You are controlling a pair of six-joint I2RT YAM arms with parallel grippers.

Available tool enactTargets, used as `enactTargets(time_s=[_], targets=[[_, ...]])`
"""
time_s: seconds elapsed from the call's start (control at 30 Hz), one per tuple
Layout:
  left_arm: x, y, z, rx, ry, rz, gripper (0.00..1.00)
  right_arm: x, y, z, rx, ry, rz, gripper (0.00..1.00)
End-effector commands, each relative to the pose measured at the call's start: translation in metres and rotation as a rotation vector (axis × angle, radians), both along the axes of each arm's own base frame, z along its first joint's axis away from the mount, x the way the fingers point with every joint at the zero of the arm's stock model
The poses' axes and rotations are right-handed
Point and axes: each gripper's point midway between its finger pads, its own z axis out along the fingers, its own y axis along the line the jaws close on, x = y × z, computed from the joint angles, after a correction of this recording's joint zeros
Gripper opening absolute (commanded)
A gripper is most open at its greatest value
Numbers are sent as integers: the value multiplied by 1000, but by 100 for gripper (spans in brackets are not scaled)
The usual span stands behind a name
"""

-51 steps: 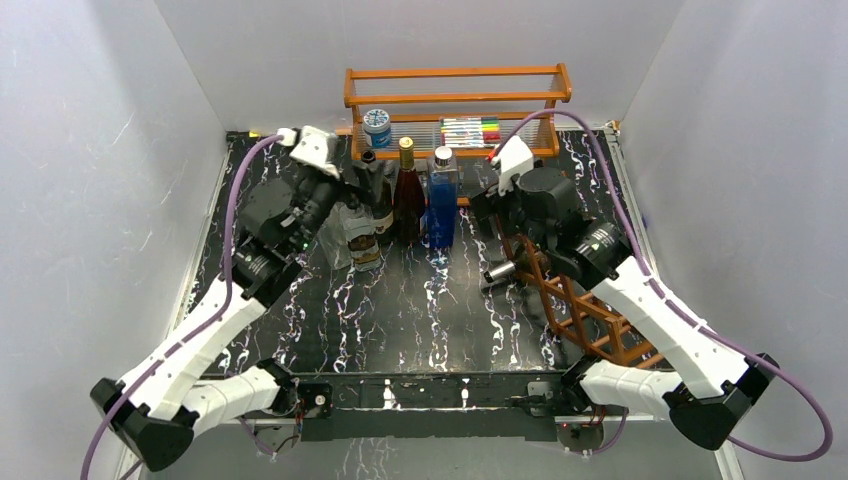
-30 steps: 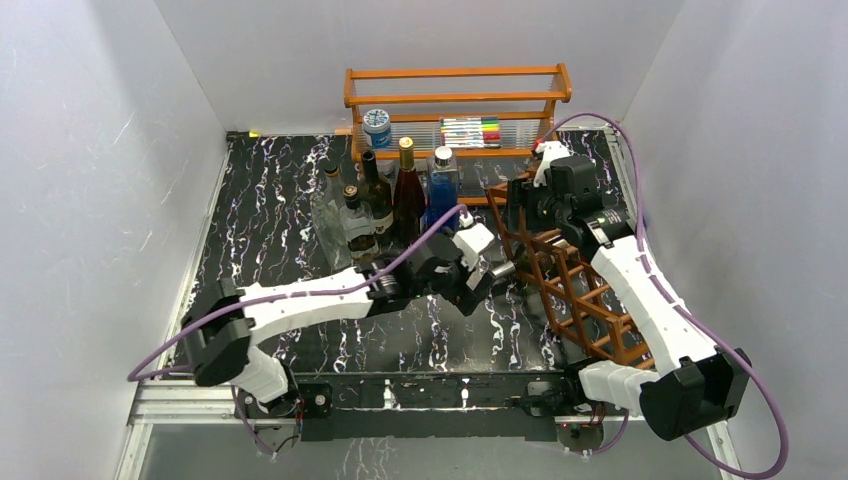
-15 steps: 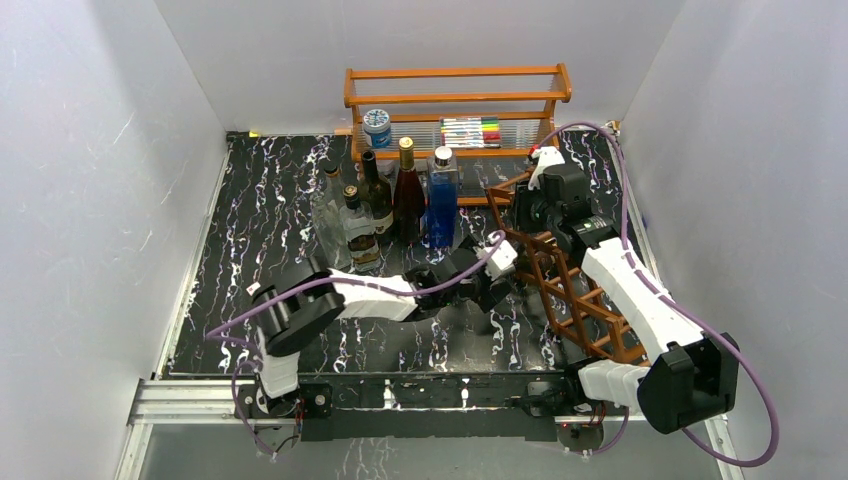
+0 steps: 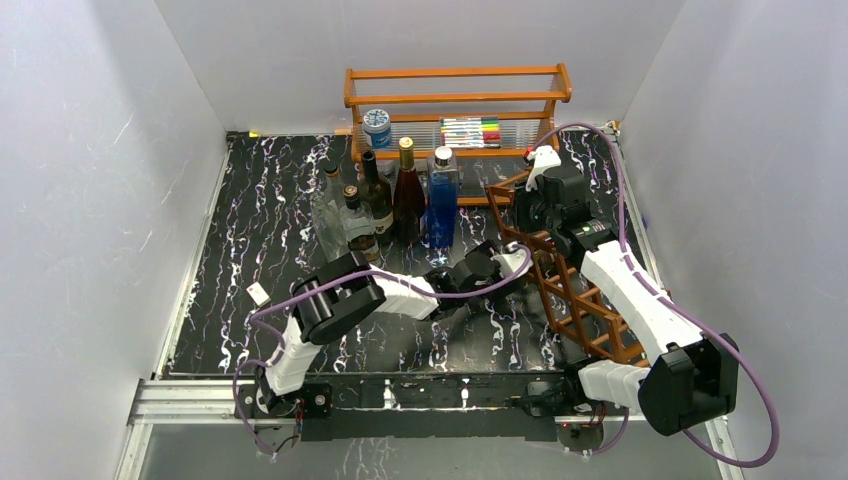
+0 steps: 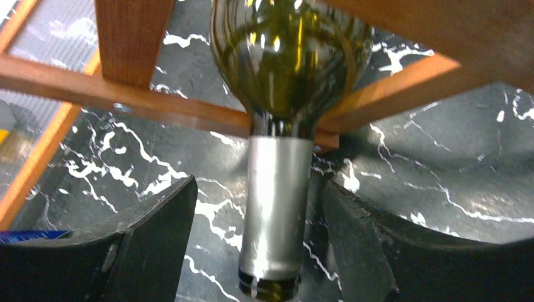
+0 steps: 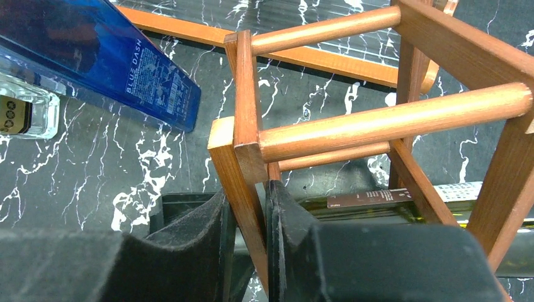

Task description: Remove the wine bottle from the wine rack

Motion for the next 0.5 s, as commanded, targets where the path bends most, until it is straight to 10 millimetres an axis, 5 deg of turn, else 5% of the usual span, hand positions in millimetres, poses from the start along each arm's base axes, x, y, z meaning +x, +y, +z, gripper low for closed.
enactTargets(time_s=[0.0, 0.23, 0.47], targets=[[17, -18, 33, -51, -115, 3, 68, 5, -3, 7, 9, -42, -19, 19], [23, -25, 26, -30, -136, -7, 53, 4, 1, 11, 22, -47, -3, 16], [19, -29, 23, 18, -104, -40, 22, 7, -5, 7, 5, -39, -36, 11]])
